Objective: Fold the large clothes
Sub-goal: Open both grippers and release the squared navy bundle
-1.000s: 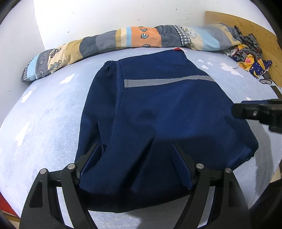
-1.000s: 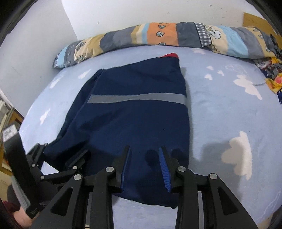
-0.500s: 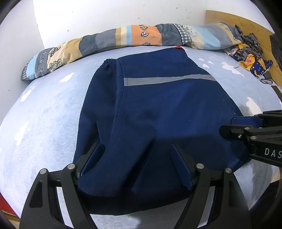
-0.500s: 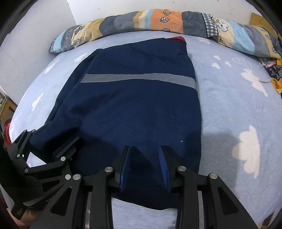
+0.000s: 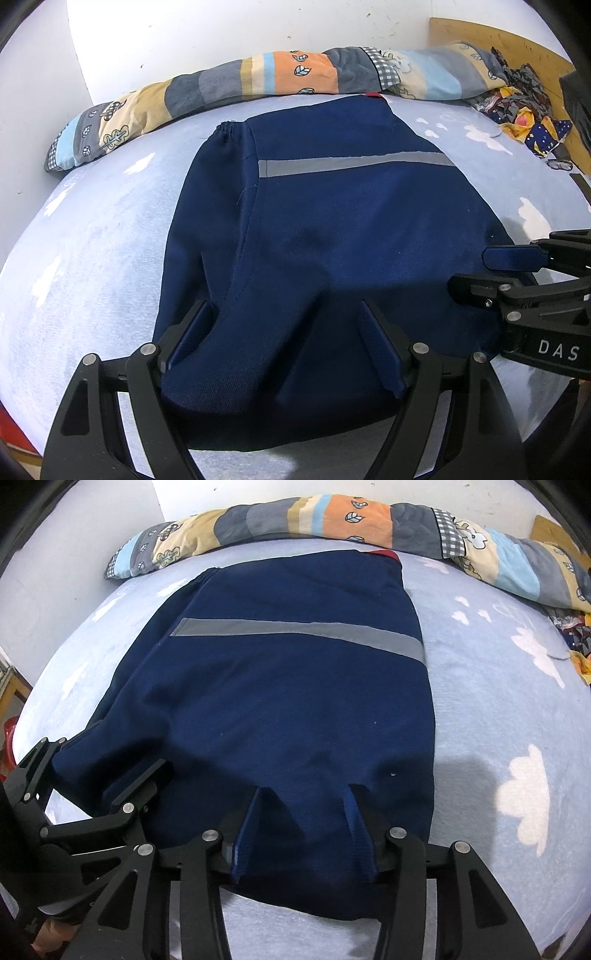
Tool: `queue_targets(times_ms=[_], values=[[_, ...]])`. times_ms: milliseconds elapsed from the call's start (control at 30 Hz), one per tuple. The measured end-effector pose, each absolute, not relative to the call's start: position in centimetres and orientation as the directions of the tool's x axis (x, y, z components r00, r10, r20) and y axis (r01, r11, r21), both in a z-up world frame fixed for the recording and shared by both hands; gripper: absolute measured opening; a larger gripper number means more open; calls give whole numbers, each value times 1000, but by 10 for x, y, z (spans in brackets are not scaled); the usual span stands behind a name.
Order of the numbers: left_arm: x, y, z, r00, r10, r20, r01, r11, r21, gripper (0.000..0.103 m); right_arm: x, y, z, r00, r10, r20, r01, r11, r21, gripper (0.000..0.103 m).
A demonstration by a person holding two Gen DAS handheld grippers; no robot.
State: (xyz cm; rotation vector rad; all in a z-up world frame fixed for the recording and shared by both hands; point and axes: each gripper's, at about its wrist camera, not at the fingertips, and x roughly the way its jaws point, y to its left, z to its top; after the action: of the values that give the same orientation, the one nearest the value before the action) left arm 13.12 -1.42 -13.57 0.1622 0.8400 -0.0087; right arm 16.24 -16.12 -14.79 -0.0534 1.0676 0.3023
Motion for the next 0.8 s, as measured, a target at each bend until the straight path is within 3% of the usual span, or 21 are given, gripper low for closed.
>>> queue_targets(times_ms=[300,533,800], values=[[132,-15,-139,667,65,-742,69,986,149,84,167,-161,-155,451,219,-865,-266,958,104,55],[136,-3,-141,644,22,-764,23,999,48,88,163,-159,-155,472,228,-851,-260,959,113,57],[102,14,-122,665,16,-747,13,999,32,87,121,-218,-128,534,290,-794,-97,954,283,58]])
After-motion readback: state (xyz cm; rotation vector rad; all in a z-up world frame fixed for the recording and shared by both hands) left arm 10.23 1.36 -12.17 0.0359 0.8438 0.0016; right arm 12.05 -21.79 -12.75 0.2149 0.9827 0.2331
